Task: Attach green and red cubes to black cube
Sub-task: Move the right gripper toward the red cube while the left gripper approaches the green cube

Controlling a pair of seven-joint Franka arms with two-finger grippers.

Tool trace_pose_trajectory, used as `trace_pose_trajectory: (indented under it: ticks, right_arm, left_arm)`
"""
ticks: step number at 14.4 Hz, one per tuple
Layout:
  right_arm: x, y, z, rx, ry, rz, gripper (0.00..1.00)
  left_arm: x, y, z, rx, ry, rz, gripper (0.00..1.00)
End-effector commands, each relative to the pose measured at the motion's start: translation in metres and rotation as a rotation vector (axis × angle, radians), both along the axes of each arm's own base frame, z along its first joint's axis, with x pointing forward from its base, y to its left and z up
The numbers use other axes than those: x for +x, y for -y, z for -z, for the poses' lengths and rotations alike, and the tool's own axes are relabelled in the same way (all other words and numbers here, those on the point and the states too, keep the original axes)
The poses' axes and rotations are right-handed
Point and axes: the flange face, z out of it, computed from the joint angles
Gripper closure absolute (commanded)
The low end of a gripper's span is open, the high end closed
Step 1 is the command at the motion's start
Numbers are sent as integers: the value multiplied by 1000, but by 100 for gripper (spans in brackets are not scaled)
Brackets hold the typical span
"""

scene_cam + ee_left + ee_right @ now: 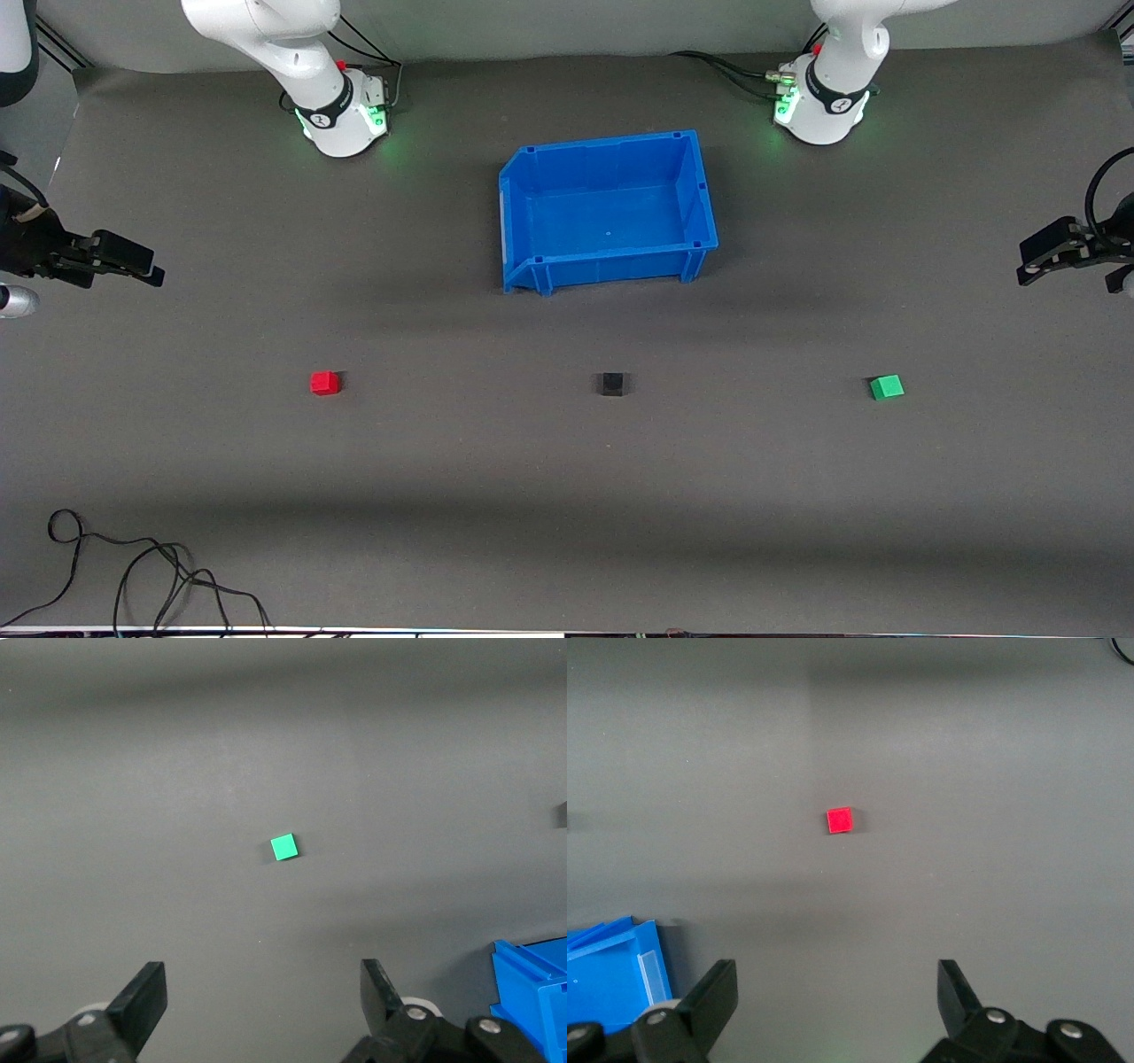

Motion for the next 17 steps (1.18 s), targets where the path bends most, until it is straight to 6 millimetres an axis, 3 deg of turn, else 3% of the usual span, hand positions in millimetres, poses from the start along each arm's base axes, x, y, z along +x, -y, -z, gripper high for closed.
trace_pose_trajectory:
  ticks: [1,8,15,17]
  right_arm:
    - [1,6,-2,-8,14,-11,0]
    - [7,8,0,-11,13,30,0]
    - [37,-3,7,-37,1,773,0]
    - [46,-2,18,-23,-30,948,0]
  left_arm:
    - [-2,2,-5,-6,-4,-6,3]
    - [3,-1,-1,-6,5,-7,2]
    - [1,3,1,-5,-8,-5,3]
    - [0,2,7,0,-22,-5,1]
